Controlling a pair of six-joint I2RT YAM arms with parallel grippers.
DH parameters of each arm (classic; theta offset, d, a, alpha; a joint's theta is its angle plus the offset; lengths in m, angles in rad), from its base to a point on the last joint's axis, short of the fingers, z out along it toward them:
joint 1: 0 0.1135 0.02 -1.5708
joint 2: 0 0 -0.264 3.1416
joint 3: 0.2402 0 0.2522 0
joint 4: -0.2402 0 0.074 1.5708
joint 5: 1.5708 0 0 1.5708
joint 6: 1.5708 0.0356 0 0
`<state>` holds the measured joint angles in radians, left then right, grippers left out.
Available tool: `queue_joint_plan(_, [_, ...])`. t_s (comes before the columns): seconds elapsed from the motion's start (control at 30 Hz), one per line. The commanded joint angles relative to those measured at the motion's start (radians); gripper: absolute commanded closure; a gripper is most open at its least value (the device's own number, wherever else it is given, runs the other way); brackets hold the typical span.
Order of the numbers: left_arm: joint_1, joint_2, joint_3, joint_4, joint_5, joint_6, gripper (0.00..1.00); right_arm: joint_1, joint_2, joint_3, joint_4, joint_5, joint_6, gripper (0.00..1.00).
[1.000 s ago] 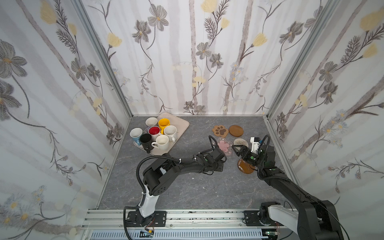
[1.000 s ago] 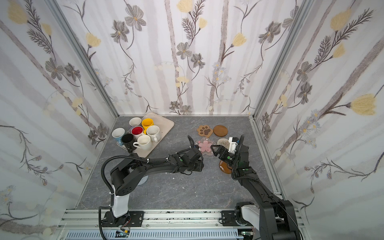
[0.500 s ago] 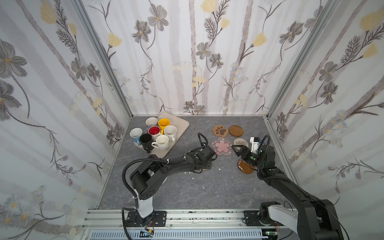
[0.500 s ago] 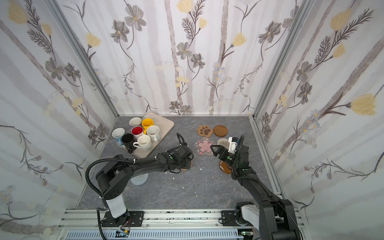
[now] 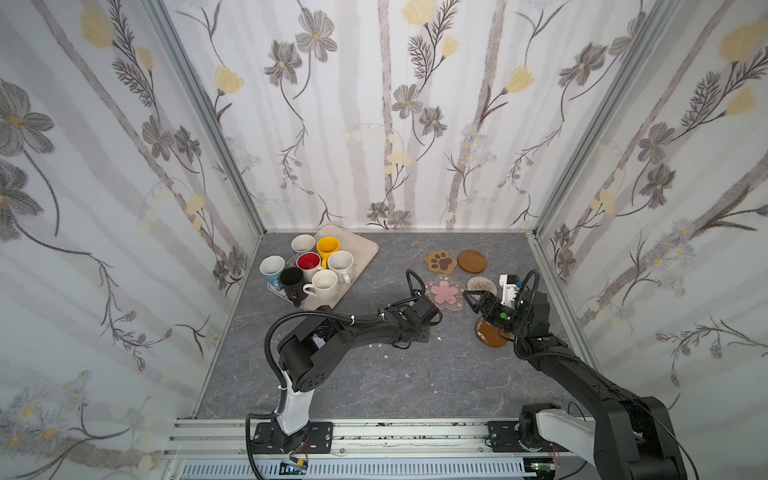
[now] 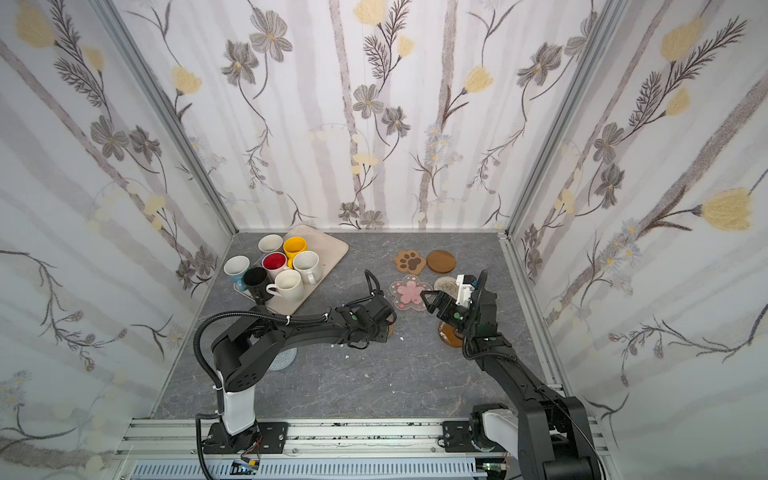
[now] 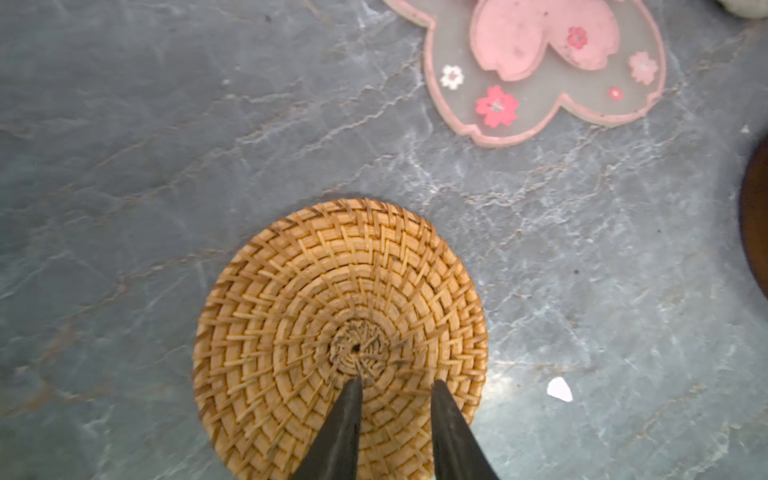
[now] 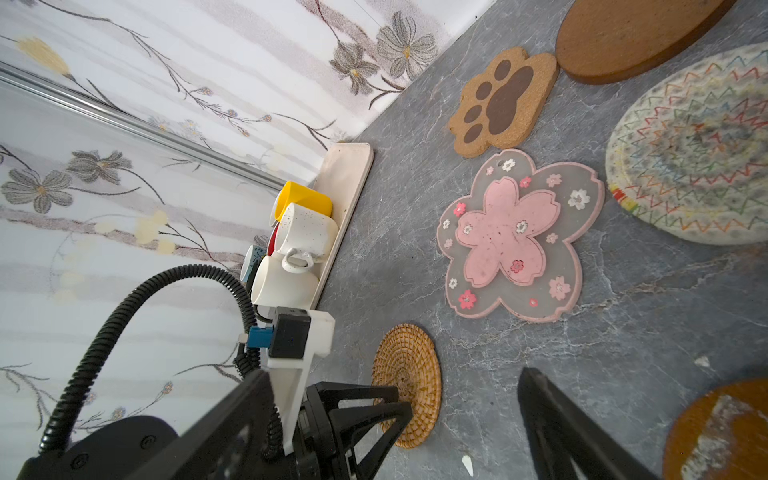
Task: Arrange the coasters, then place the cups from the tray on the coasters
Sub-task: 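Push the woven rattan coaster toward the pink flower coaster with the left gripper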
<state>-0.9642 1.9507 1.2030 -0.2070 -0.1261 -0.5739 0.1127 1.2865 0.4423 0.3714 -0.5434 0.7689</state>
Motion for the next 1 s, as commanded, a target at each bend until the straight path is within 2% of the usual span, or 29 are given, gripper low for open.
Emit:
queue_joint_plan(0.0, [-0.025, 0.035, 0.037, -0.005, 0.058, -0.021, 0.69, 0.001, -0.003, 0.003, 0.042, -0.007, -0.002, 0.07])
queue_joint_plan(0.23, [-0.063, 0.106, 0.141, 0.012, 0.111, -0.034, 0.69, 0.001, -0.009, 0.004, 0.038, -0.002, -0.001, 0.07])
queue_joint_plan(0.53, [-0.066, 0.132, 0.201, 0.019, 0.134, -0.032, 0.68, -0.001, -0.008, 0.003, 0.036, 0.0, -0.004, 0.07])
queue_joint_plan(0.77, [-0.048, 0.012, 0.152, 0.017, 0.107, -0.023, 0.57, 0.001, -0.006, 0.017, 0.014, 0.002, -0.021, 0.07])
queue_joint_plan(0.97, [-0.013, -0.175, 0.037, 0.011, 0.082, -0.019, 0.49, 0.002, -0.012, 0.034, -0.029, 0.01, -0.045, 0.06])
